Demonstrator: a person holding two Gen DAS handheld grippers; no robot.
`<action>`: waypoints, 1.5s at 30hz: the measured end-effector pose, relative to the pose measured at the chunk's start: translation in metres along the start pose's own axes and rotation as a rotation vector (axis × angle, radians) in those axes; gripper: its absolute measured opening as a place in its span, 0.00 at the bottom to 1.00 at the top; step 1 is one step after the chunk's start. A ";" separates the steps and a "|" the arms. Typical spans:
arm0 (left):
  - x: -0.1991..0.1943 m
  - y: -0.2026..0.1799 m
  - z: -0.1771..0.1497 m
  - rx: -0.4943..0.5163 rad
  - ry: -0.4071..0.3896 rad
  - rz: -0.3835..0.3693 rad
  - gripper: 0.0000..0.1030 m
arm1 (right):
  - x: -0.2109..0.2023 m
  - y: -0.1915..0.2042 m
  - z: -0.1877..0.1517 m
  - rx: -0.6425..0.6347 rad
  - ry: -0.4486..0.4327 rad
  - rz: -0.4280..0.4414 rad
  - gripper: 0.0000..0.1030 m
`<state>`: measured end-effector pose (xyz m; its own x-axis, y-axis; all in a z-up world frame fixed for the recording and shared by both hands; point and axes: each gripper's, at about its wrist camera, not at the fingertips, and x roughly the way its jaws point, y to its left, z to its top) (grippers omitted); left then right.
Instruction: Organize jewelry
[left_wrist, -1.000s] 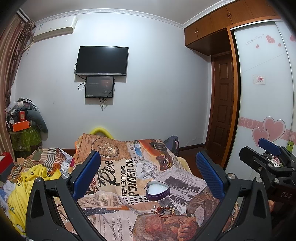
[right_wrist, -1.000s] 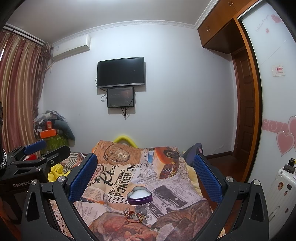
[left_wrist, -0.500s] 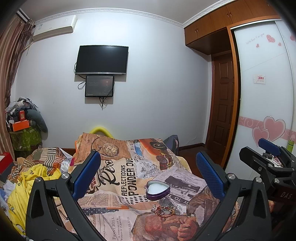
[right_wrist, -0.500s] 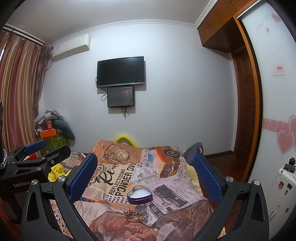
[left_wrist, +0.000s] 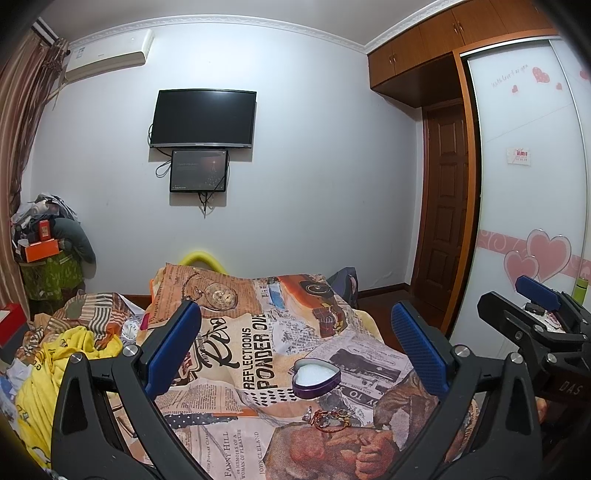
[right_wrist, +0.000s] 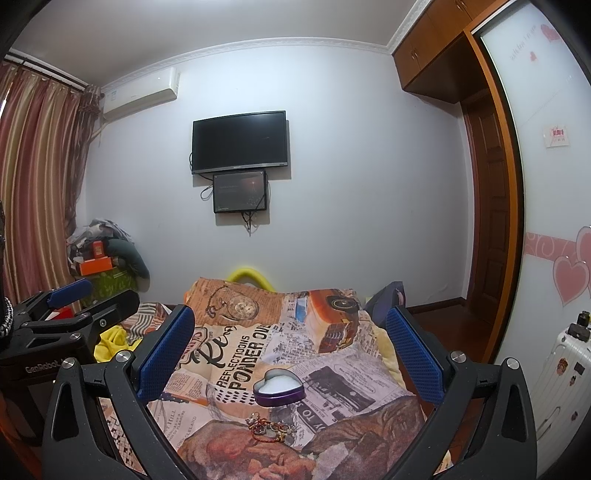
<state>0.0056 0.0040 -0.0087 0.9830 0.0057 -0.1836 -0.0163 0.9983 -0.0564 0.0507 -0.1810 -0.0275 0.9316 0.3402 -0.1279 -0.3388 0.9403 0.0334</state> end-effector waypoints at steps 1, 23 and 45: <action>0.000 0.000 -0.001 0.001 0.001 0.000 1.00 | 0.001 -0.002 0.001 0.002 0.002 0.001 1.00; 0.058 0.004 -0.021 0.020 0.143 0.036 1.00 | 0.038 -0.030 -0.012 0.041 0.124 -0.033 1.00; 0.205 0.026 -0.129 0.050 0.644 -0.049 0.79 | 0.139 -0.058 -0.101 0.005 0.555 -0.035 1.00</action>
<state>0.1828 0.0237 -0.1747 0.6756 -0.0607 -0.7347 0.0493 0.9981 -0.0370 0.1866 -0.1896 -0.1474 0.7325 0.2529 -0.6321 -0.3072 0.9513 0.0246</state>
